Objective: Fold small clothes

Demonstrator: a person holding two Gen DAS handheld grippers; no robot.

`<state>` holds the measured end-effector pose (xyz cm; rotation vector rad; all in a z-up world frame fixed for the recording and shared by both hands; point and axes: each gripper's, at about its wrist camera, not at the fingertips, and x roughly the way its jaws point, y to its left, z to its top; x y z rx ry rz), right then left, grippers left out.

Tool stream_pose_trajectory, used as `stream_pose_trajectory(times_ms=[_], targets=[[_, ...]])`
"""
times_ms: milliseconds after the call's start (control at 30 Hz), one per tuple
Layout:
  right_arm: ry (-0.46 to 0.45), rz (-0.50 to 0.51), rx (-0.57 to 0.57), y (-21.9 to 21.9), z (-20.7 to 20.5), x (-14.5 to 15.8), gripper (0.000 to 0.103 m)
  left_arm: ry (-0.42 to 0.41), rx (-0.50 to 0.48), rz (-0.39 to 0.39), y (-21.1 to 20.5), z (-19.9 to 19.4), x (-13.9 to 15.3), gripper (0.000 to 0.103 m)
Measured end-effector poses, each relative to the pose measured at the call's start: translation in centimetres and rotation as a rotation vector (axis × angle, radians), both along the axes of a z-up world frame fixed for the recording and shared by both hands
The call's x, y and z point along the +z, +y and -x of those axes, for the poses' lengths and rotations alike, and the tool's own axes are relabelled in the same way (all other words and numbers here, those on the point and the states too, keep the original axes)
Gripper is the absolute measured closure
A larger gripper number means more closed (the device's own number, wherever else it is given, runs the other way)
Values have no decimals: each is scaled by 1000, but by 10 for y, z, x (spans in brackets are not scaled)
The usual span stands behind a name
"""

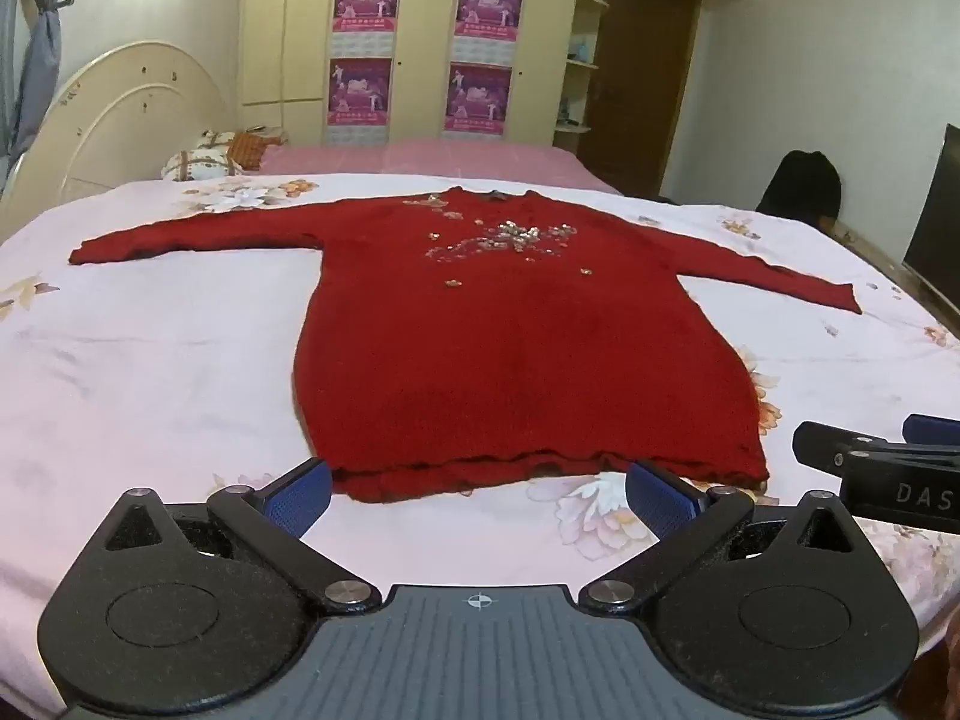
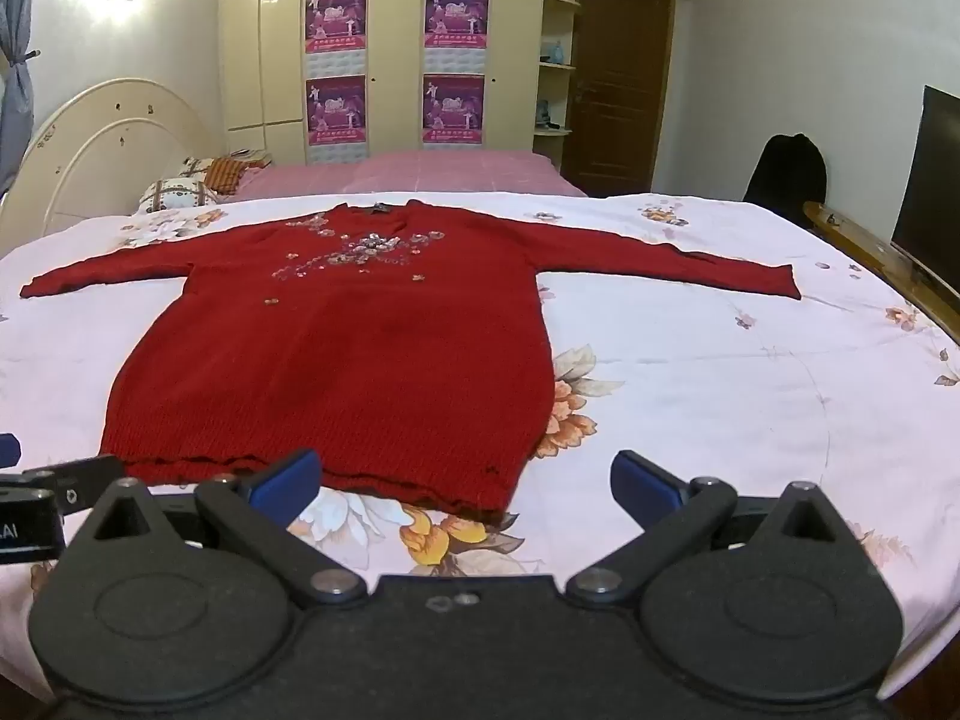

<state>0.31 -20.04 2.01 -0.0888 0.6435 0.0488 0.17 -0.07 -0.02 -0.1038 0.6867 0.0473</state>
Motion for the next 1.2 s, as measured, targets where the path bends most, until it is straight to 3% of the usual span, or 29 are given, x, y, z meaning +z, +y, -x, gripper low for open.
stream_pose_trajectory(times_ms=[200, 1200], targets=[[-4, 10, 8, 0, -1, -1, 1, -15, -1, 29, 12, -1, -3, 0], [16, 31, 16, 10, -8, -3, 1, -3, 15, 14, 13, -9, -9, 0]])
